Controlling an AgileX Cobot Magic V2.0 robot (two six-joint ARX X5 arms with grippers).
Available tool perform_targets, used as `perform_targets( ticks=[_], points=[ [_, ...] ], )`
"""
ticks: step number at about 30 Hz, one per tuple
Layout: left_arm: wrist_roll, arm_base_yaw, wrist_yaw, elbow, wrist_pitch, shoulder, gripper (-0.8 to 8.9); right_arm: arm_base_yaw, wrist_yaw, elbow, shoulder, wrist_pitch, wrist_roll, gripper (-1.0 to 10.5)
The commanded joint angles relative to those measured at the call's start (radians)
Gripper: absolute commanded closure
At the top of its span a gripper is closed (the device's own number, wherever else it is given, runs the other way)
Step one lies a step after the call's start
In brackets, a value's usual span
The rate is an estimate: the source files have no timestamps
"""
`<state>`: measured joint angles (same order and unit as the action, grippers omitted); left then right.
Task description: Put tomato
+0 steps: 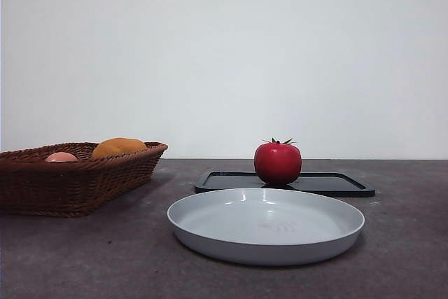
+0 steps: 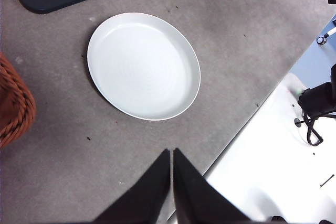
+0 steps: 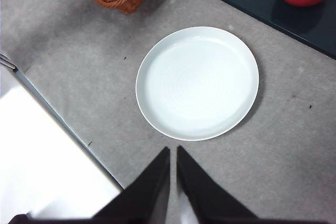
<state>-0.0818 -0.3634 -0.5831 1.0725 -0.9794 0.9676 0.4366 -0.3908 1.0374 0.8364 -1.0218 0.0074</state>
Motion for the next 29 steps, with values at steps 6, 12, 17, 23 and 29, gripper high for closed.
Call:
perform_targets(
  ticks=[6, 12, 17, 23, 29],
  points=[
    [-0.034, 0.034, 0.027, 0.016, 0.093, -0.048, 8.06, 0.005, -0.002, 0.007, 0.005, 0.004, 0.007, 9.3],
    [-0.038, 0.201, 0.127, -0.098, 0.549, -0.208, 8.06, 0.005, -0.002, 0.007, 0.005, 0.004, 0.007, 9.3],
    [-0.038, 0.311, 0.312, -0.314, 0.897, -0.392, 8.06, 0.005, -0.002, 0.007, 0.005, 0.004, 0.007, 9.3],
    [-0.030, 0.372, 0.548, -0.575, 1.022, -0.593, 8.06, 0.005, -0.002, 0.007, 0.005, 0.004, 0.007, 9.3],
    [-0.028, 0.382, 0.613, -0.787, 1.025, -0.728, 8.06, 0.005, -0.002, 0.007, 0.005, 0.004, 0.007, 9.3]
  ],
)
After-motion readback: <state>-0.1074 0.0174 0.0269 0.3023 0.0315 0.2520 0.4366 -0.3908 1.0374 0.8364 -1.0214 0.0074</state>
